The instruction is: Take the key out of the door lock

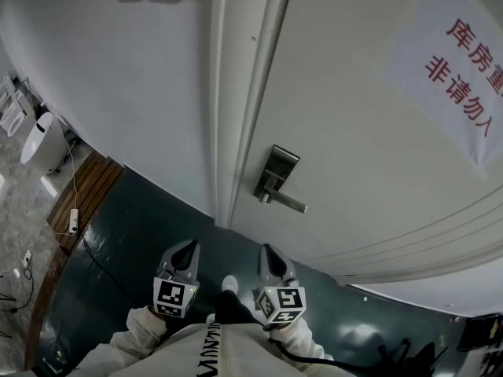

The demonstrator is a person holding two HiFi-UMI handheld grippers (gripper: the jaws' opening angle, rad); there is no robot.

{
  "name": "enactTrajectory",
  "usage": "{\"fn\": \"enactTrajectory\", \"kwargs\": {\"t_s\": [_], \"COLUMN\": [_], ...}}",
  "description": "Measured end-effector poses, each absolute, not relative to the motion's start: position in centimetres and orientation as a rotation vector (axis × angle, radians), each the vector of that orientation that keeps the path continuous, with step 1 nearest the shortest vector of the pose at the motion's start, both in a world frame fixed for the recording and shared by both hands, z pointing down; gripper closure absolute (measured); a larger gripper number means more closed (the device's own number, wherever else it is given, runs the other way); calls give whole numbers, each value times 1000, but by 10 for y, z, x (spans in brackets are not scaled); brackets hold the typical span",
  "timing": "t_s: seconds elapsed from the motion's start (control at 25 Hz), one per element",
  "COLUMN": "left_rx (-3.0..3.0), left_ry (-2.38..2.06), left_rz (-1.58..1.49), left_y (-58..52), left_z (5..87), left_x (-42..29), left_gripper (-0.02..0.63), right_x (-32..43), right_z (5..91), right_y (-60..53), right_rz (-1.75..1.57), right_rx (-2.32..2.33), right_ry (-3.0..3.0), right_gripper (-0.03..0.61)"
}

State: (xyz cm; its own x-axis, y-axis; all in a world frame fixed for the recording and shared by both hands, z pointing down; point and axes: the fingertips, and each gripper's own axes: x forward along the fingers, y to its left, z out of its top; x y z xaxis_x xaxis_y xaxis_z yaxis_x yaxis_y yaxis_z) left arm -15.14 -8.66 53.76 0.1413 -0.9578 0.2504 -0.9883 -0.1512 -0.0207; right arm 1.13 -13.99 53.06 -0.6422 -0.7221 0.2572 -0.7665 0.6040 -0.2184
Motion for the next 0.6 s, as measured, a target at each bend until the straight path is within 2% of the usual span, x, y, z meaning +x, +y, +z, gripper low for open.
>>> {"fn": "enactTrajectory", "kwargs": {"t_s": [0.6], "left_rx": [2341], "left_ry": [-1867], "left_rz": [388], "left_y": [-205], "left_z": [527], "left_x": [-156], "left_gripper": [615], "right_x": [10], "right_z": [546], "right_y": [-230], "right_rz": [556], "right_rx": [1316], "right_ry": [-2641], "right_gripper": [577]}}
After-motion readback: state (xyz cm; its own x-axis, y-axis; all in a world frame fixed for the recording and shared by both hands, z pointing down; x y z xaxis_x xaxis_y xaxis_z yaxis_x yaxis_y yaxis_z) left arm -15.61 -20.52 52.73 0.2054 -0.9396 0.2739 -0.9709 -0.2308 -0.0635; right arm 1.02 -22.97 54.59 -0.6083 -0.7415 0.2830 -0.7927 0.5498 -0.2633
